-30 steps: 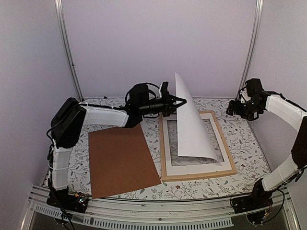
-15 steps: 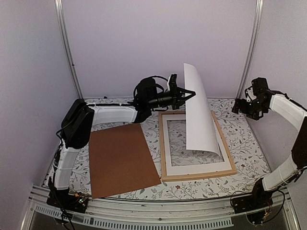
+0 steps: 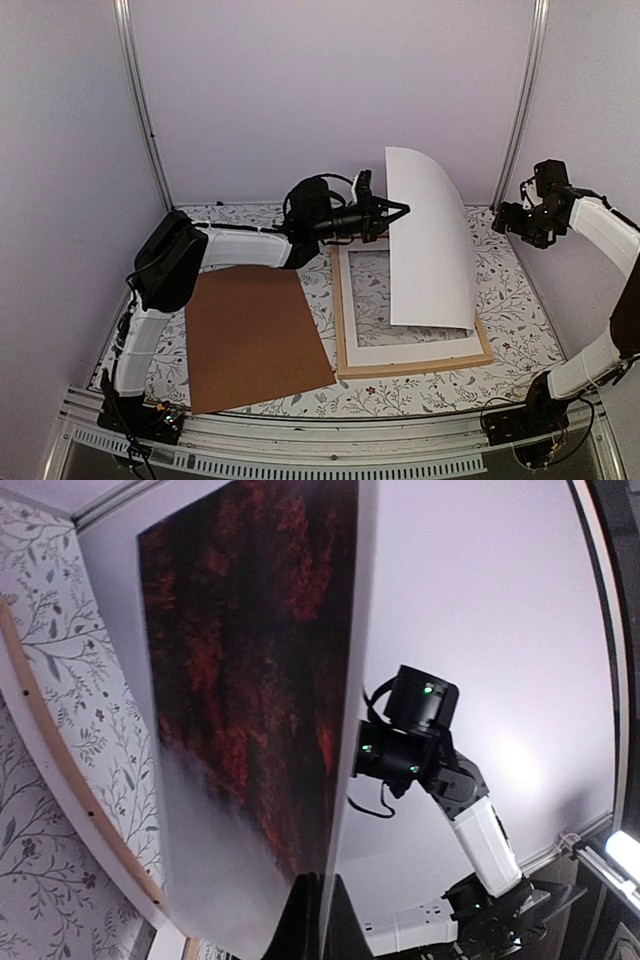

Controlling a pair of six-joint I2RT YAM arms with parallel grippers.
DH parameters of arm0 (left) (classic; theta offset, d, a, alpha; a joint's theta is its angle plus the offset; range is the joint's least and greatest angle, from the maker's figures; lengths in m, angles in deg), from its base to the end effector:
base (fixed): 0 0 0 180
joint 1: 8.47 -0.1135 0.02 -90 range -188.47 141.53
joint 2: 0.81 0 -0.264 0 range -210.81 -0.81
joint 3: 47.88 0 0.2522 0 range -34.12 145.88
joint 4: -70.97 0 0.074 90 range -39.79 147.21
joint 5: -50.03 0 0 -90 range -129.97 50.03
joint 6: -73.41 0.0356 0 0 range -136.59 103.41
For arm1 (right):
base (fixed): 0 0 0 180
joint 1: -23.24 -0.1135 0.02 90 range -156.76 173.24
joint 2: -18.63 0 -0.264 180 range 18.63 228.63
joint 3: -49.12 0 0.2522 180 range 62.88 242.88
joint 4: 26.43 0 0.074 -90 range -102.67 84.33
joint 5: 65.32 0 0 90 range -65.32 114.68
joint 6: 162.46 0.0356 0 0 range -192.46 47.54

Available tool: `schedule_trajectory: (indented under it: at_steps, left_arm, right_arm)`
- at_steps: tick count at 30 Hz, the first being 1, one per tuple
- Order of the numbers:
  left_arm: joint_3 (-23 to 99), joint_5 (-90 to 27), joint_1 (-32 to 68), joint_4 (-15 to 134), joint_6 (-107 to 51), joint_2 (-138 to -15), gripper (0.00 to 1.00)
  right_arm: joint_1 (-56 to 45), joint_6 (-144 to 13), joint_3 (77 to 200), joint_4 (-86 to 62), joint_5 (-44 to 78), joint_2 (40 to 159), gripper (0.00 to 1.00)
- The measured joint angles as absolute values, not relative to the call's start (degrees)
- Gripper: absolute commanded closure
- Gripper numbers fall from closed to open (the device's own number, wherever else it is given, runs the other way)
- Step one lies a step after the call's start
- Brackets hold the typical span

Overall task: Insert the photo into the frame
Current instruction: Place the photo on the mat board.

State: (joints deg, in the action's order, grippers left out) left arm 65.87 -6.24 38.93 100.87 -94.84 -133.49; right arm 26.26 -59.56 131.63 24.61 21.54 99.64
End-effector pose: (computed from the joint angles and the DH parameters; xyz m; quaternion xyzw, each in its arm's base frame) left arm 0.3504 -0.4103 0.2455 0.0538 0.6465 -0.7411 0.1730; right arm 0.3016 -0.0140 0.2975 0.1205 0.9302 0.0554 0.3422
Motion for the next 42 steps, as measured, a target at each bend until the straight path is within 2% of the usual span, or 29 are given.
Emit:
schedule_trajectory:
  at_steps: [15, 42]
  left_arm:
    - [54.3, -14.1, 38.2, 96.5, -95.4, -136.2, 1.00]
    - [51.5, -14.8, 34.3, 78.4, -80.8, -131.7, 1.00]
  right_arm:
    - [26.3, -59.6, 131.6, 24.6, 20.8, 99.6, 0.07]
    - [26.3, -59.6, 131.1, 24.1, 18.7, 99.6, 0.07]
